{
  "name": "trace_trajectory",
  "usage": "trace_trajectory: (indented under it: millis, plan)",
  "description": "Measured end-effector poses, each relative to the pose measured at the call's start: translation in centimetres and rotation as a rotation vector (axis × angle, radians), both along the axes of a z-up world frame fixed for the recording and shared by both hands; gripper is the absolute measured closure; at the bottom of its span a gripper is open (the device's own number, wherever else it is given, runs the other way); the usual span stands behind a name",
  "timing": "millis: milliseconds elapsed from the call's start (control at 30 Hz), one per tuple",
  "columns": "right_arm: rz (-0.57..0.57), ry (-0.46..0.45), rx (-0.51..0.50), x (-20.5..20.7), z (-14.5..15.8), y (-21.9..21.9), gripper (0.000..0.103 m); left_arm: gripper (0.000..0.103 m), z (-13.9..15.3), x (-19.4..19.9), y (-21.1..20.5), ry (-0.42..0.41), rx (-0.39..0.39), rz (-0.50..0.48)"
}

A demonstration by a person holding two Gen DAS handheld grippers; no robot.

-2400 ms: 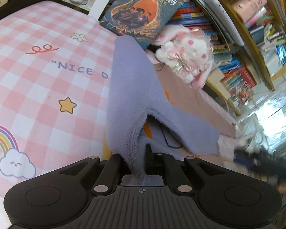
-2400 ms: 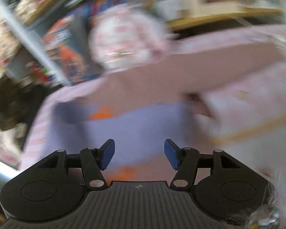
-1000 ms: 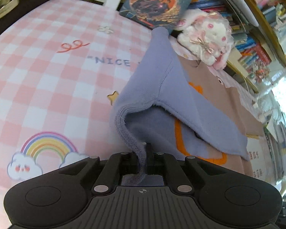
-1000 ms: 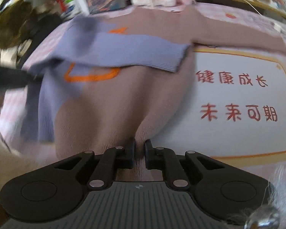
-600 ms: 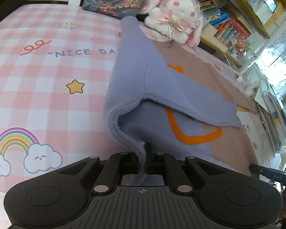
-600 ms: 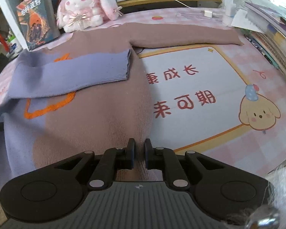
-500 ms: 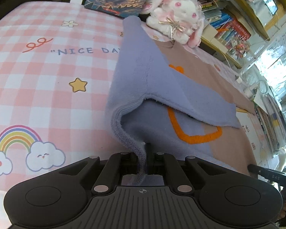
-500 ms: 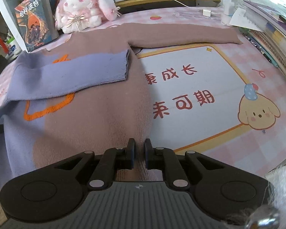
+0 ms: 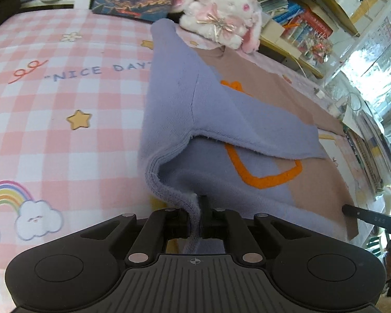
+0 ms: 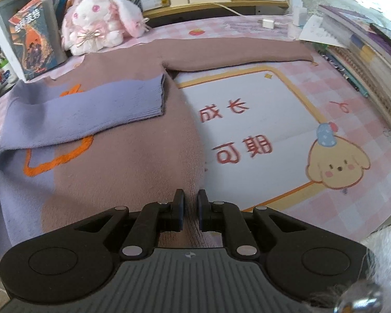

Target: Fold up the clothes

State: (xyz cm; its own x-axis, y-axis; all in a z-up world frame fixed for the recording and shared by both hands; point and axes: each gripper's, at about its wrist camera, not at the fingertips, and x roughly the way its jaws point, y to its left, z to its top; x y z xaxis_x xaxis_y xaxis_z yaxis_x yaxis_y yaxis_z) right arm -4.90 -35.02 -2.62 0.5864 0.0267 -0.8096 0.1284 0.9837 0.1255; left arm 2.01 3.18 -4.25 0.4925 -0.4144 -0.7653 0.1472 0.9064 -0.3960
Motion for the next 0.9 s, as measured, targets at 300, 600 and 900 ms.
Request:
trace_trajectory:
  millis: [300, 600, 900]
  plan:
    - [0.056, 0.027, 0.005, 1.5, -0.1, -1.5, 0.092, 0.083, 0.6, -0.2, -0.6, -0.013, 0.033, 0.057]
    - [0.23, 0.021, 0.068, 4.2, 1.4, -3.1, 0.064, 0.052, 5.0, -1.8, -2.1, -0.212, 0.2, 0.353]
    - [0.399, -0.01, 0.0, 7.2, 0.8, -4.4, 0.053, 0.052, 4.6, 3.4, -17.6, -0.288, 0.259, 0.038]
